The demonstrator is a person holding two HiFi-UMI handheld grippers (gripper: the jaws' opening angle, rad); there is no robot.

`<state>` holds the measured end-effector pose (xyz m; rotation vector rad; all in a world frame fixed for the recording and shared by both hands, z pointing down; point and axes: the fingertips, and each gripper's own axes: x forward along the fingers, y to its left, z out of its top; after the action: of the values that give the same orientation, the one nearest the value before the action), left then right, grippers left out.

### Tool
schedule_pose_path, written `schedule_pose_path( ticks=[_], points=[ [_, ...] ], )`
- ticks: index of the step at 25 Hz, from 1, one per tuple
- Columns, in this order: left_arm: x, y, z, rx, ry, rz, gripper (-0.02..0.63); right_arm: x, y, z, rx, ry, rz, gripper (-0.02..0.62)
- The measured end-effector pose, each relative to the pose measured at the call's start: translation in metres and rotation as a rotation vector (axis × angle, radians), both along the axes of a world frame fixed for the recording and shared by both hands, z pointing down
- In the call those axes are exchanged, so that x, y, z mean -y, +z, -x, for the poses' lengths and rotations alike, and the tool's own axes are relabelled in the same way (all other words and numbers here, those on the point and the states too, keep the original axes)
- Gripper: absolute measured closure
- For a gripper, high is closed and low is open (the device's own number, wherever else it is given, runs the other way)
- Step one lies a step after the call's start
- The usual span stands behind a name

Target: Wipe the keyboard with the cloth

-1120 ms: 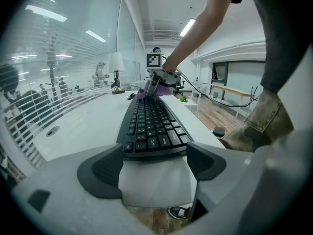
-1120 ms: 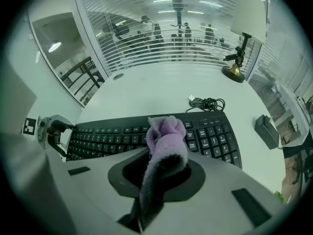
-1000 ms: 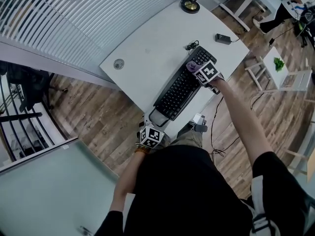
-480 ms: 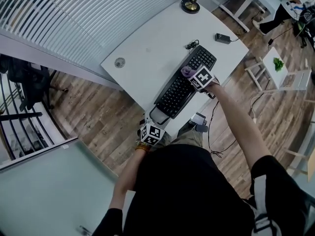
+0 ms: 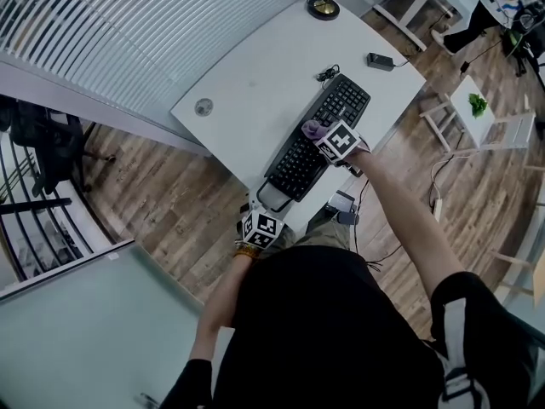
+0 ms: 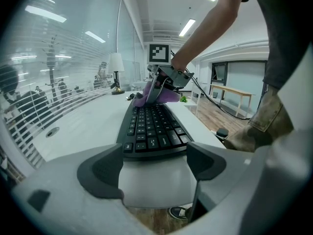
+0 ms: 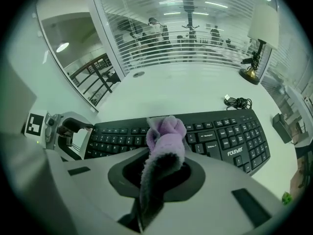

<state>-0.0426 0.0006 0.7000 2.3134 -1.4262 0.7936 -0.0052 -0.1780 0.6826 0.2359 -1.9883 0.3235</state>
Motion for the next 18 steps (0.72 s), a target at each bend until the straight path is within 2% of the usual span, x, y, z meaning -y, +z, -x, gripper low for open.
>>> schedule_pose_path(
  ticks=[14,18],
  points=[
    [0.0,0.0,0.0,-0.001,0.006,-0.005,0.206,-0.055,-0.001,0.018,0.069,-0.001,0.042,0.545],
    [0.0,0.0,0.0,0.001,0.007,-0.008,0.206,-0.077,-0.002,0.027,0.074,-0.05,0.048,0.546]
  ],
)
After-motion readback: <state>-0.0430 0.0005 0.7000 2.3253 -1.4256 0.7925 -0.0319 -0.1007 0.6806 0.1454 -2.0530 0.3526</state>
